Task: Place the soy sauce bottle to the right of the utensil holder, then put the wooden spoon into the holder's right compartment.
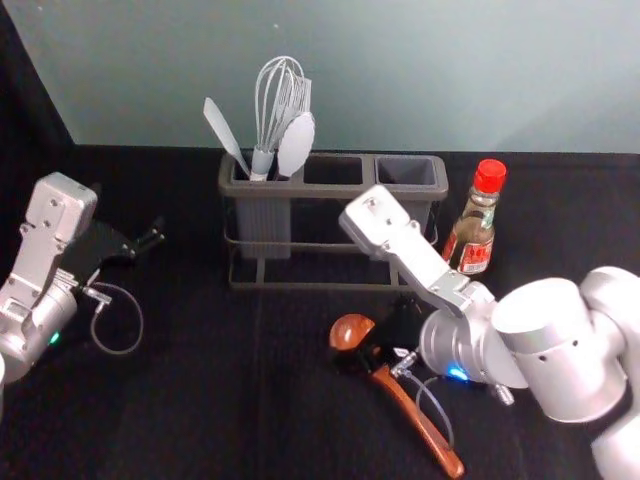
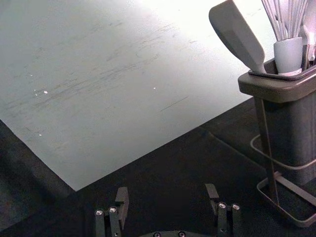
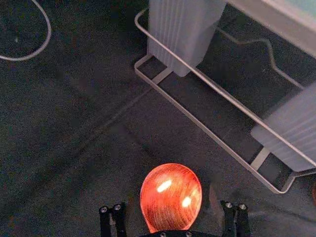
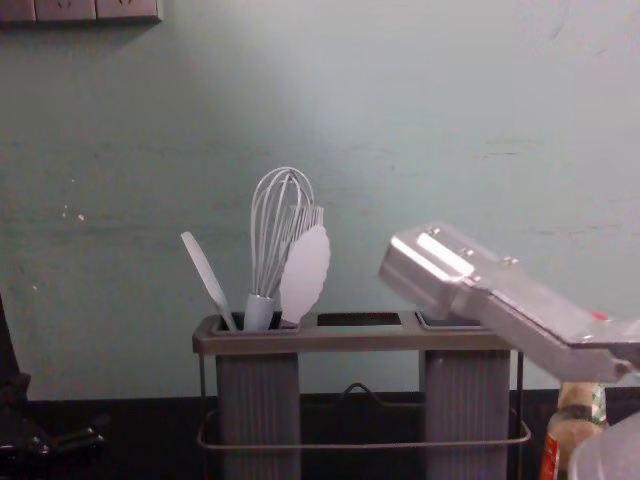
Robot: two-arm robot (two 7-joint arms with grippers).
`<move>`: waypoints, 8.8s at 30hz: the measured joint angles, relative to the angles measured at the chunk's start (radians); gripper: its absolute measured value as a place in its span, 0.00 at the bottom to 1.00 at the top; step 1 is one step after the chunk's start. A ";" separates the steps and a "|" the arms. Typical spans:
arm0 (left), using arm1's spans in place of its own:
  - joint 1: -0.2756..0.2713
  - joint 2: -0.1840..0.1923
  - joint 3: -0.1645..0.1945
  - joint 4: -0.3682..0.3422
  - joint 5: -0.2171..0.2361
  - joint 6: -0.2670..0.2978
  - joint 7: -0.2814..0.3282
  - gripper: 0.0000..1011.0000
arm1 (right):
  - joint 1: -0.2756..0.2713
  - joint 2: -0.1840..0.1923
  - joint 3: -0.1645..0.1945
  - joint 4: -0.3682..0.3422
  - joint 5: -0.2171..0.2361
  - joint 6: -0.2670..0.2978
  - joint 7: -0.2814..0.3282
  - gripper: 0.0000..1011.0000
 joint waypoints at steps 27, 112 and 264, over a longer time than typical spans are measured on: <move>0.000 0.000 0.000 0.000 0.000 0.000 0.000 1.00 | 0.037 -0.065 0.000 0.104 -0.055 0.047 0.039 0.99; 0.000 0.000 0.000 0.000 0.000 0.000 0.000 1.00 | -0.392 -0.018 0.410 -0.097 0.166 -1.106 0.067 0.83; 0.000 0.000 0.000 0.000 0.000 0.000 0.000 1.00 | 0.099 -0.255 0.326 0.631 0.140 -1.557 0.109 0.95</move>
